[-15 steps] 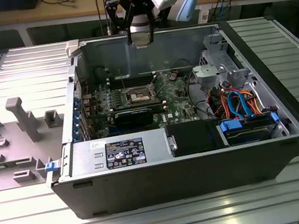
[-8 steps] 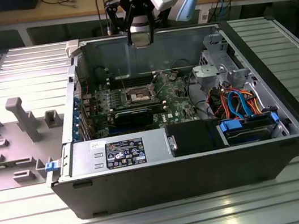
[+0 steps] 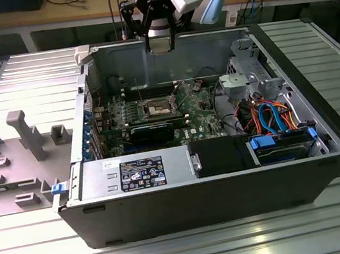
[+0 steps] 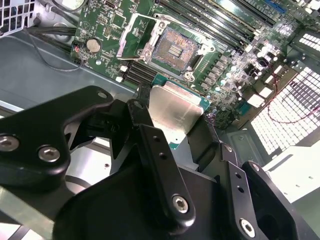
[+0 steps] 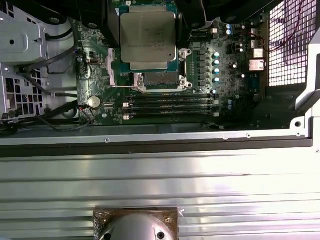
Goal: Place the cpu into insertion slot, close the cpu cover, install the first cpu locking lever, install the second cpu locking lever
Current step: 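Place the cpu into insertion slot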
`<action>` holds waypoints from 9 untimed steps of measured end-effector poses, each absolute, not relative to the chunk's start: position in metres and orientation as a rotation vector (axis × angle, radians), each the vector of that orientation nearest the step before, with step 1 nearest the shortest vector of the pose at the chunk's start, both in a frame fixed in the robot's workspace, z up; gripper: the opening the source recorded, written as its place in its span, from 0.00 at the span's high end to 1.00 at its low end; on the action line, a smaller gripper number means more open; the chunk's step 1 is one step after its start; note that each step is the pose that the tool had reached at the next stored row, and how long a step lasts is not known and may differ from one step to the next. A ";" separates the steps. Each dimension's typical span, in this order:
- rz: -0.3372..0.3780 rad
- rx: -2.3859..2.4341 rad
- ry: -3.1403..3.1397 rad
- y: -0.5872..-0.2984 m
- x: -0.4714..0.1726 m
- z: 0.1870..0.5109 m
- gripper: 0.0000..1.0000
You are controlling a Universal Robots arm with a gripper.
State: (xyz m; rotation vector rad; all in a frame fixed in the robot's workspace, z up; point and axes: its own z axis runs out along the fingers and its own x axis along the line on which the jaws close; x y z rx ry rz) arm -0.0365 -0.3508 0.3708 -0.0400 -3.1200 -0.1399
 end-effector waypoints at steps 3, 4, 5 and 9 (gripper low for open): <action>-0.140 -0.040 -3.120 -0.351 -0.037 0.370 0.45; -0.140 -0.040 -3.120 -0.351 -0.037 0.370 0.45; -0.140 -0.040 -3.120 -0.351 -0.037 0.370 0.45; -0.140 -0.040 -3.120 -0.351 -0.037 0.369 0.45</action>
